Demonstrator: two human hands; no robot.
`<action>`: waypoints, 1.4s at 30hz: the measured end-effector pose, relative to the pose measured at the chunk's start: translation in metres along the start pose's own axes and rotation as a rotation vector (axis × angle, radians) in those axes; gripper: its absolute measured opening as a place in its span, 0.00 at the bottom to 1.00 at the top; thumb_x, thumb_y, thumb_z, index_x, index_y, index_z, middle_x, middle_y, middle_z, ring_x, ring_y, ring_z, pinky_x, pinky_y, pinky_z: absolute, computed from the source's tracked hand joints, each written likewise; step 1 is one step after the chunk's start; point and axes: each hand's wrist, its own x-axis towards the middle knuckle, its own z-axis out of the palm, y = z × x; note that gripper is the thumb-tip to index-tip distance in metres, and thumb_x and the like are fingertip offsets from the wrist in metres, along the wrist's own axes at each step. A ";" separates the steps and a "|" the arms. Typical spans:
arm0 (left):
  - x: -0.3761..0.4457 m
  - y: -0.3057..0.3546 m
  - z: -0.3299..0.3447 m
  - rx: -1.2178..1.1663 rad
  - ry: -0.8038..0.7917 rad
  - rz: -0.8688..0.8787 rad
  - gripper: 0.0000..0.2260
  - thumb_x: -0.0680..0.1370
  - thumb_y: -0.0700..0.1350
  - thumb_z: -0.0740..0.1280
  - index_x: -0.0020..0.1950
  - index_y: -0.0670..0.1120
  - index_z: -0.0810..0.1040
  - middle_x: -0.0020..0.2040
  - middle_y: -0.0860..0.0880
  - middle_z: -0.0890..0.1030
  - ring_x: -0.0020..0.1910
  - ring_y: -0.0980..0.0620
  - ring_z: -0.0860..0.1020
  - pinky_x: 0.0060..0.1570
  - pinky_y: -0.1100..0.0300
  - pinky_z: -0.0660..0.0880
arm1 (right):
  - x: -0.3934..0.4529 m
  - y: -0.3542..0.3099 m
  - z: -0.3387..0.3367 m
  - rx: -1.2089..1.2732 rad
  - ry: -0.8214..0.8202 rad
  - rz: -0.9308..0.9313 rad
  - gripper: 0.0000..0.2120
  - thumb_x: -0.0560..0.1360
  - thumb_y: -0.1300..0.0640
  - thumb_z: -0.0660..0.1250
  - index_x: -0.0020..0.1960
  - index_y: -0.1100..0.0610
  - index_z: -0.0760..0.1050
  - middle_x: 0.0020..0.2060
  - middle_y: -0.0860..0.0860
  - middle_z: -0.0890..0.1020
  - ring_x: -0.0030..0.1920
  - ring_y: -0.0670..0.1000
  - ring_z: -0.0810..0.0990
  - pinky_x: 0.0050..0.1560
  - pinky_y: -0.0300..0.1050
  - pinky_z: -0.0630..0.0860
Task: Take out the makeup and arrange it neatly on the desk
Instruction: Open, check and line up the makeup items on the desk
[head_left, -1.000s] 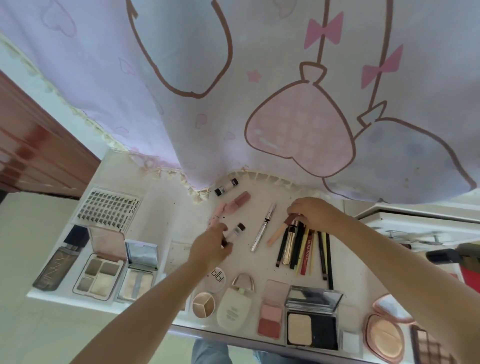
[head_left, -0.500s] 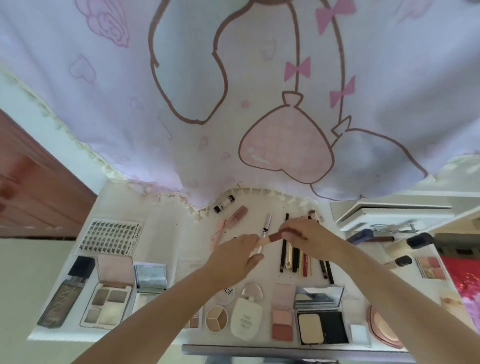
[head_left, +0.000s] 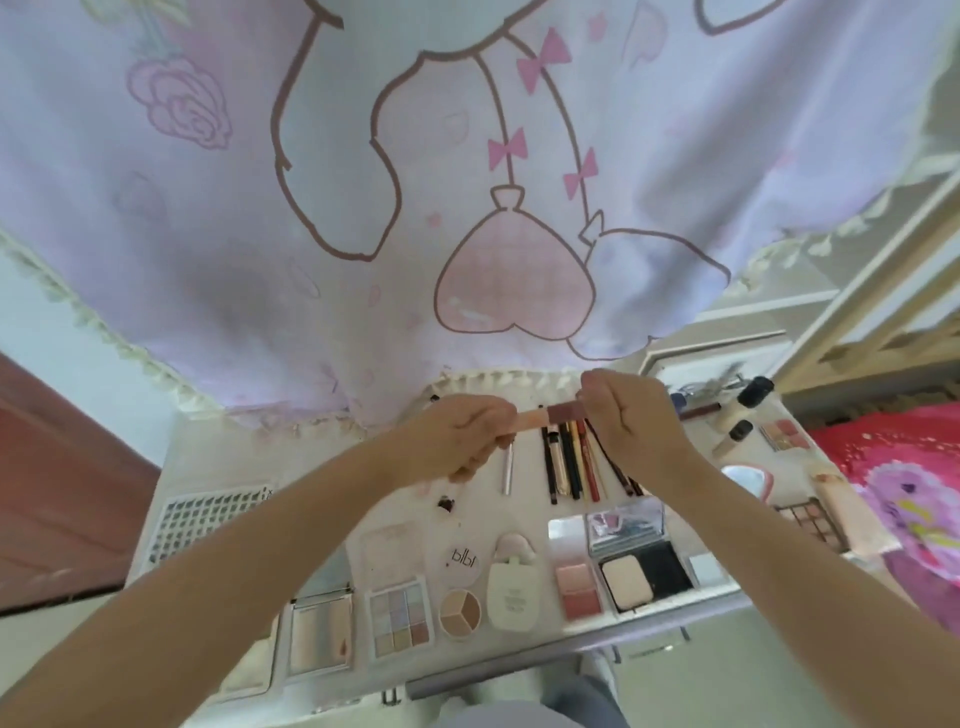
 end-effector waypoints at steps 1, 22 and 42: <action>-0.002 0.002 -0.003 -0.160 -0.070 -0.029 0.18 0.81 0.43 0.52 0.32 0.49 0.66 0.25 0.54 0.62 0.22 0.58 0.60 0.22 0.68 0.62 | 0.002 -0.005 -0.005 -0.046 -0.002 -0.093 0.16 0.74 0.58 0.51 0.27 0.52 0.60 0.21 0.46 0.59 0.20 0.45 0.57 0.24 0.32 0.61; 0.001 -0.002 0.002 1.017 0.419 0.498 0.12 0.60 0.41 0.79 0.28 0.42 0.76 0.25 0.48 0.72 0.23 0.50 0.71 0.22 0.67 0.66 | -0.003 0.018 -0.010 0.371 -0.279 0.689 0.18 0.79 0.55 0.56 0.32 0.58 0.71 0.16 0.46 0.71 0.18 0.45 0.68 0.24 0.33 0.68; 0.045 0.000 0.008 0.680 0.307 0.478 0.08 0.73 0.41 0.68 0.41 0.36 0.81 0.34 0.39 0.74 0.34 0.52 0.66 0.34 0.60 0.64 | -0.011 0.041 -0.043 0.446 -0.158 0.520 0.13 0.74 0.58 0.64 0.53 0.43 0.70 0.45 0.42 0.79 0.40 0.42 0.80 0.34 0.33 0.76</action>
